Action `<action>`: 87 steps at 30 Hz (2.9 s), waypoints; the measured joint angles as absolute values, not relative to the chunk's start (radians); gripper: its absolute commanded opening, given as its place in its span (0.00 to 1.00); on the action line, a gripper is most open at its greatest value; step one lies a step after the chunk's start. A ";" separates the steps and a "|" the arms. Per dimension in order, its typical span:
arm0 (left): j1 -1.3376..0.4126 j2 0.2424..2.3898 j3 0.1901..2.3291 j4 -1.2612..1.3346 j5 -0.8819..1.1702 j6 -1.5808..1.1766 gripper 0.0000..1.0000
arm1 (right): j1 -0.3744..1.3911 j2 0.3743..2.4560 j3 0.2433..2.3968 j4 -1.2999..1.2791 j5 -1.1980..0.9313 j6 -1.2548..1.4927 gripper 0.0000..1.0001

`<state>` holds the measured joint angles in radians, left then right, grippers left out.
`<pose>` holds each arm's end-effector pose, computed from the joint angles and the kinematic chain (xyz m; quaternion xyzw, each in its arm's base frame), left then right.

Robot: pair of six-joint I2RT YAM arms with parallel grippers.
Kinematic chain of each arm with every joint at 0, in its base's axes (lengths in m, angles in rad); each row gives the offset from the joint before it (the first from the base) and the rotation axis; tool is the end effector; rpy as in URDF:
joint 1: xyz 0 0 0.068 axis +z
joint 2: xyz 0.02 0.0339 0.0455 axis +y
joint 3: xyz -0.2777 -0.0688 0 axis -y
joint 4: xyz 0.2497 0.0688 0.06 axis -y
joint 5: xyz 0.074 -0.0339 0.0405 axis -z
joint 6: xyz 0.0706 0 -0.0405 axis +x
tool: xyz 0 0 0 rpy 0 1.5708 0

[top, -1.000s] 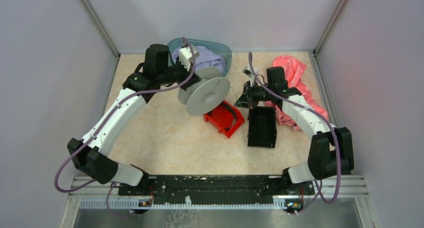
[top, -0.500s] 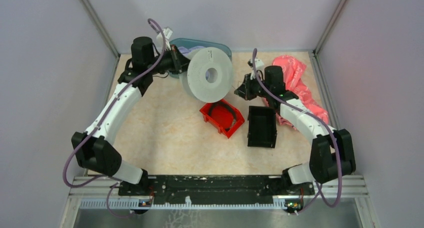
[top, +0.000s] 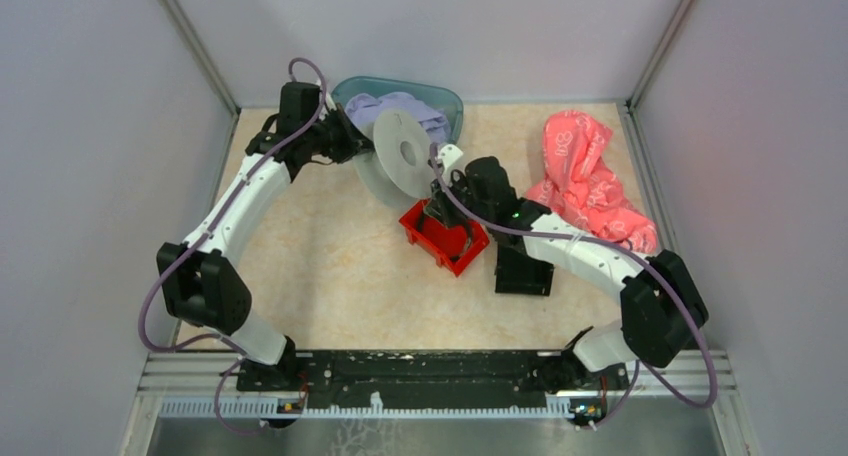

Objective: Wrap the cables
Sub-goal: Wrap the cable around the cable reel.

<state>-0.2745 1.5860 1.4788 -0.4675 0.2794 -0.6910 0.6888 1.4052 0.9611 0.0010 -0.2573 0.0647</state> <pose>0.3778 -0.1266 0.3470 -0.1148 0.8649 -0.3280 0.3622 0.2619 0.2389 0.2733 -0.3226 0.7767 0.2958 0.4530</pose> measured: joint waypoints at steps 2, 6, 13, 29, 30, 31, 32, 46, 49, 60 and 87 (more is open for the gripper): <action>-0.276 1.586 1.479 -0.495 0.249 -0.697 0.00 | 0.720 1.414 0.980 -0.010 -0.224 0.032 0.00; -0.274 1.591 1.479 -0.520 0.197 -0.715 0.00 | 0.777 1.444 1.053 -0.058 -0.145 -0.052 0.00; -0.274 1.628 1.479 -0.517 0.196 -0.743 0.00 | 0.892 1.458 1.139 -0.123 0.022 -0.262 0.00; -0.289 1.663 1.478 -0.462 0.266 -0.760 0.00 | 0.981 1.554 1.258 -0.212 0.142 -0.623 0.00; -0.292 1.663 1.478 -0.456 0.276 -0.760 0.00 | 0.986 1.557 1.260 -0.215 0.154 -0.648 0.00; -0.295 1.663 1.477 -0.449 0.289 -0.760 0.00 | 0.992 1.563 1.264 -0.218 0.168 -0.673 0.00; -0.298 1.665 1.477 -0.442 0.305 -0.760 0.00 | 1.001 1.569 1.264 -0.215 0.189 -0.701 0.00; -0.295 1.677 1.323 -0.253 0.484 -0.864 0.00 | 1.069 1.678 1.194 -0.012 0.586 -0.952 0.00; -0.290 1.681 1.304 -0.207 0.504 -0.882 0.00 | 1.070 1.707 1.150 0.101 0.673 -0.995 0.00; -0.274 1.681 1.235 -0.055 0.567 -0.940 0.00 | 1.063 1.770 1.097 0.332 0.820 -1.069 0.16; -0.183 1.684 1.282 -0.147 0.640 -0.915 0.00 | 1.024 1.468 1.034 -0.033 0.487 -0.796 0.69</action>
<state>-0.1833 1.6836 1.2823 -0.1471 0.6403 -0.9154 1.0245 1.4677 1.0340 -0.0330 0.4873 -0.7956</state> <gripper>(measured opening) 0.040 0.658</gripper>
